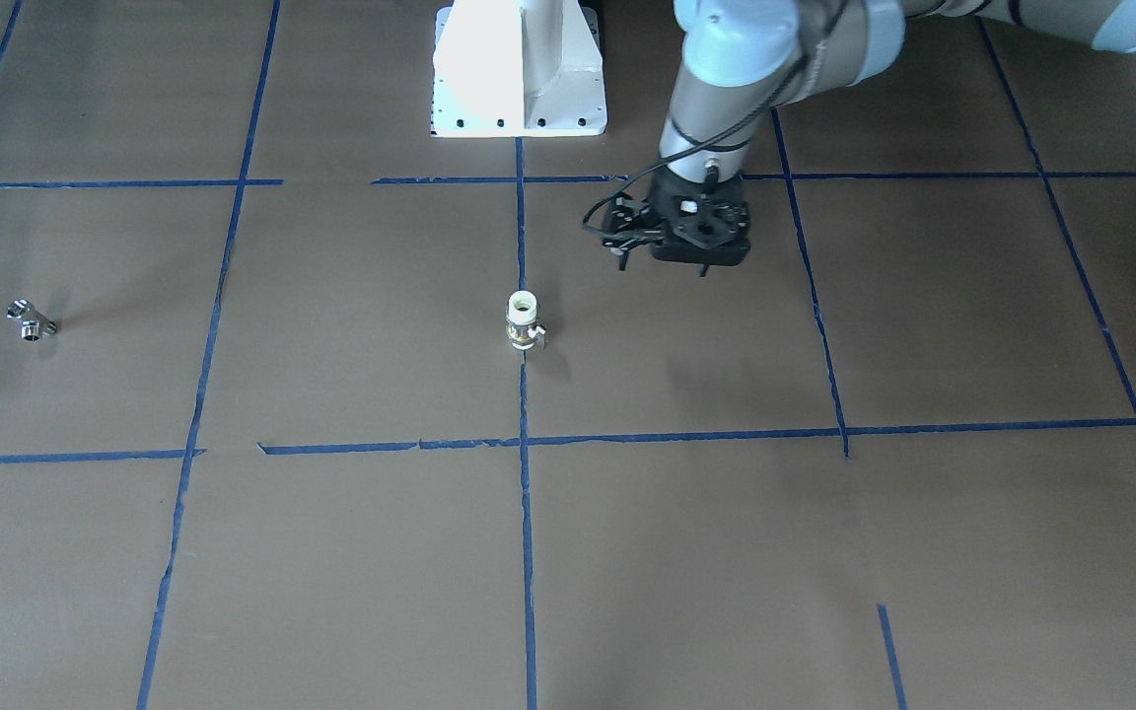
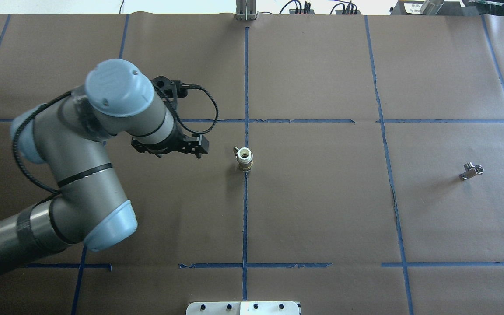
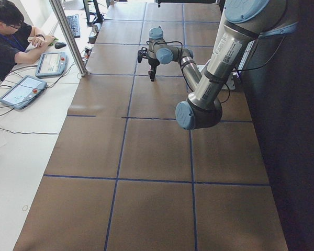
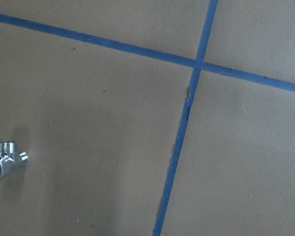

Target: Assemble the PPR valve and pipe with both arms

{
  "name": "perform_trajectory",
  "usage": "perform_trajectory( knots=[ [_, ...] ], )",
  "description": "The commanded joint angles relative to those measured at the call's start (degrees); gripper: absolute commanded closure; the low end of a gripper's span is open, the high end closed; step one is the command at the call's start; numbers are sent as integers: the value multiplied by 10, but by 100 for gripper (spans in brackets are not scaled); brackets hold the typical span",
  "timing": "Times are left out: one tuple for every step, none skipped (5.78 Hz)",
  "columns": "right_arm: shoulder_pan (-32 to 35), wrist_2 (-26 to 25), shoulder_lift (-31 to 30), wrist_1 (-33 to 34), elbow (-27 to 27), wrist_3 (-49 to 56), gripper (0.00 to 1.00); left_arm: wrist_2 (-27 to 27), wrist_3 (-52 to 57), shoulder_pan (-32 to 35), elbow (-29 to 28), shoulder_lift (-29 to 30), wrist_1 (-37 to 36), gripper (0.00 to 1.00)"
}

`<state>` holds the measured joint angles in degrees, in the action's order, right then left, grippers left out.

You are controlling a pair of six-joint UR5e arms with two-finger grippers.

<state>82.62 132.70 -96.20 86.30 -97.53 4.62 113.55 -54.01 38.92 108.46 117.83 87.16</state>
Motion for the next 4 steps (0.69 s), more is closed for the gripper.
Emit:
perform_trajectory(
  knots=[
    [-2, 4, 1, -26, 1, -1, 0, 80, 208, 128, 18, -120, -1, 0],
    [-2, 39, 1, -27, 1, -7, 0, 109, 256, 196, 16, -174, 4, 0],
    [-4, 53, 7, -27, -2, -31, 0, 129, 349, 254, 14, -228, 6, 0],
    [-6, 55, 25, -24, -1, -56, 0, 160, 454, 335, 2, -267, 4, 0]
  ],
)
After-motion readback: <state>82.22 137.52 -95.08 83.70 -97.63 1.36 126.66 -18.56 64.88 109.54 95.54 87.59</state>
